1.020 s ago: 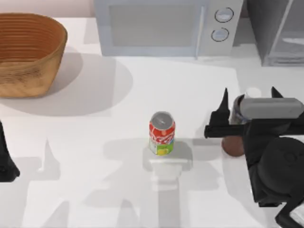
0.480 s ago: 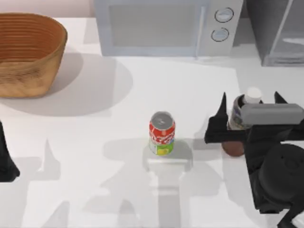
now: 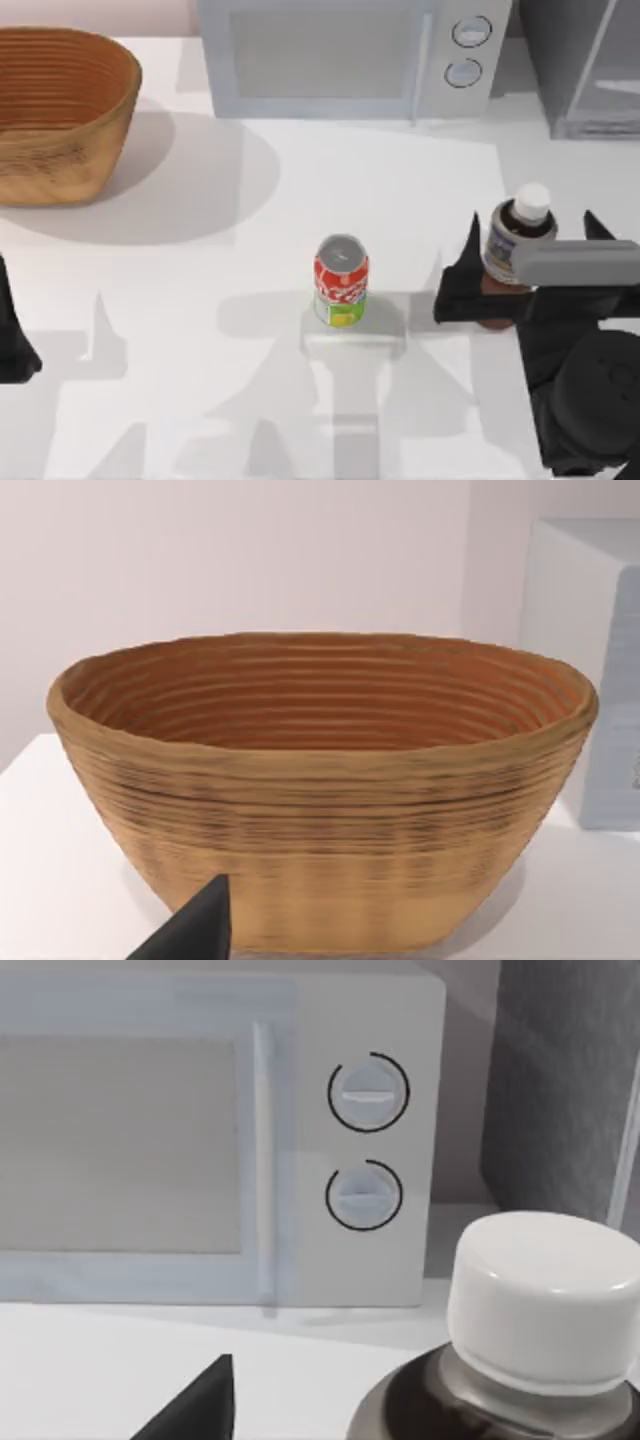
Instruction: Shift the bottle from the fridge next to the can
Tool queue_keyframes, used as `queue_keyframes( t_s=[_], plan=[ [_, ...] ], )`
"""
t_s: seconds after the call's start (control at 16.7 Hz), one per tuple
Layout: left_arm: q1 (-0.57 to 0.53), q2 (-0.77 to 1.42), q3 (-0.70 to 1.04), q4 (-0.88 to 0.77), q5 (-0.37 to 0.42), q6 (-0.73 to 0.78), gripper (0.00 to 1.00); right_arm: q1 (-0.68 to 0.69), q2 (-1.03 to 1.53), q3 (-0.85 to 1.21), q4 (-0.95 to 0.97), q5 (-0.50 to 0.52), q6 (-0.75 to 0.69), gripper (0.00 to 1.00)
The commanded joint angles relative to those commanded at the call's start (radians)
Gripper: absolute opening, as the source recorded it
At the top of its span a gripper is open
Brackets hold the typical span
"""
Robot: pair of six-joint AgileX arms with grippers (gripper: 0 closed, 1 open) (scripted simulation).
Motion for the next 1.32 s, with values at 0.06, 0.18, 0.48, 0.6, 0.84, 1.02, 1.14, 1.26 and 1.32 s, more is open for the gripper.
queue_keyframes(
  t_s=[0.06,0.18,0.48,0.6,0.84,1.02,1.14,1.26,1.32],
  plan=[
    [0.0,0.0,0.0,0.0,0.0,0.0,1.0,0.0,0.0,0.0,0.0,0.0,0.0,1.0],
    [0.0,0.0,0.0,0.0,0.0,0.0,1.0,-0.011,-0.03,0.004,-0.02,-0.015,-0.001,1.0],
    [0.0,0.0,0.0,0.0,0.0,0.0,1.0,-0.108,-0.271,0.004,-0.195,-0.141,-0.003,1.0],
    [0.0,0.0,0.0,0.0,0.0,0.0,1.0,-0.173,-0.412,-0.011,-0.308,-0.213,-0.004,1.0],
    [0.0,0.0,0.0,0.0,0.0,0.0,1.0,-0.332,-0.735,-0.066,-0.583,-0.376,-0.005,1.0],
    [0.0,0.0,0.0,0.0,0.0,0.0,1.0,-0.46,-0.993,-0.117,-0.81,-0.498,-0.005,1.0],
    [0.0,0.0,0.0,0.0,0.0,0.0,1.0,-0.543,-1.163,-0.152,-0.96,-0.576,-0.006,1.0],
    [0.0,0.0,0.0,0.0,0.0,0.0,1.0,-0.619,-1.324,-0.184,-1.103,-0.648,-0.006,1.0],
    [0.0,0.0,0.0,0.0,0.0,0.0,1.0,-0.654,-1.399,-0.2,-1.169,-0.681,-0.006,1.0]
  ],
)
